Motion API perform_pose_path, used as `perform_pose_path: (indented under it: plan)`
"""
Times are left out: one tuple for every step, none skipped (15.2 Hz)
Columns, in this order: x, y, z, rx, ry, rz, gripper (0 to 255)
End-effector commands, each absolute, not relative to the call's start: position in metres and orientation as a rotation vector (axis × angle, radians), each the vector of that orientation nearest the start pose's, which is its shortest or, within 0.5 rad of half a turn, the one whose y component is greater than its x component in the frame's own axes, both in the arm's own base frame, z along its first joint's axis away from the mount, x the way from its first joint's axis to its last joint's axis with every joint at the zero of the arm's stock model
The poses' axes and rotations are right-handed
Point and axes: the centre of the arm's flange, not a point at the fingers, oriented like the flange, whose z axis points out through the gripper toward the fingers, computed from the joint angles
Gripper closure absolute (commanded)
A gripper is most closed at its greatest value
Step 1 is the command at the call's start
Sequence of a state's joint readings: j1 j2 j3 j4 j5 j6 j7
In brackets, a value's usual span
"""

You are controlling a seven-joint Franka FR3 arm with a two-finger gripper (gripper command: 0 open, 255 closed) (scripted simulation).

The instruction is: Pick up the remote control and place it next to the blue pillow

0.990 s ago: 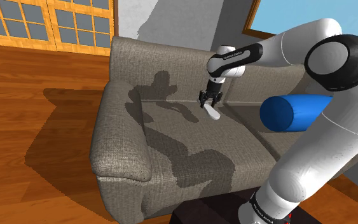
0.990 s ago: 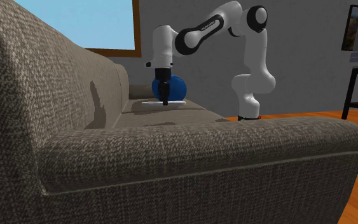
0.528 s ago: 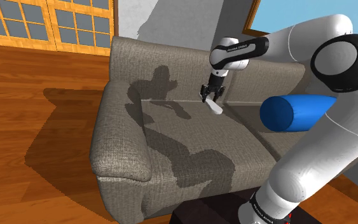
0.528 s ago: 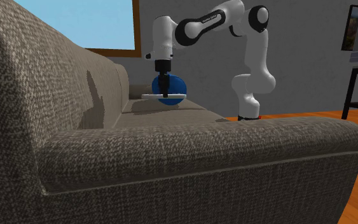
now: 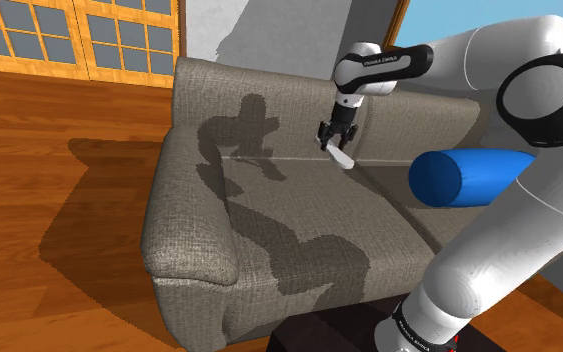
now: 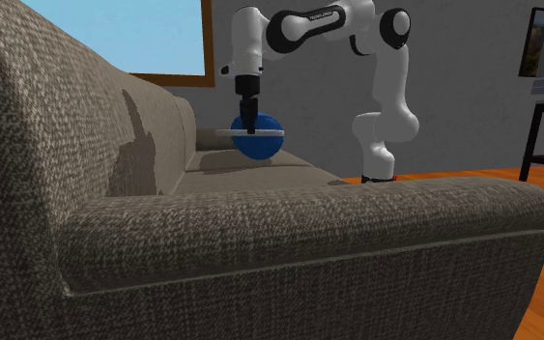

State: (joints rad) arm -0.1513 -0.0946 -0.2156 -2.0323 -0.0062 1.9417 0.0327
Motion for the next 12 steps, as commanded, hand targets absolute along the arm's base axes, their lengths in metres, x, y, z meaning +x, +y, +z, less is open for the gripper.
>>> perform_pose_path:
  plan:
    - [0.493, -0.193, 0.497, -3.066, 0.616, -0.007, 255]
    - [0.493, -0.193, 0.503, -3.066, 0.616, -0.007, 255]
    - [0.493, -0.193, 0.508, -3.066, 0.616, -0.007, 255]
    - [0.493, -0.193, 0.513, -3.066, 0.616, -0.007, 255]
    - [0.493, -0.193, 0.518, -3.066, 0.616, -0.007, 255]
    - [0.493, -0.193, 0.524, -3.066, 0.616, -0.007, 255]
    - [0.493, -0.193, 0.529, -3.066, 0.616, -0.007, 255]
    - [0.493, -0.193, 0.534, -3.066, 0.616, -0.007, 255]
    - [0.493, -0.193, 0.54, -3.066, 0.616, -0.007, 255]
    - [0.493, -0.193, 0.545, -3.066, 0.616, -0.007, 255]
    - [0.493, -0.193, 0.55, -3.066, 0.616, -0.007, 255]
    - [0.493, -0.193, 0.555, -3.066, 0.616, -0.007, 255]
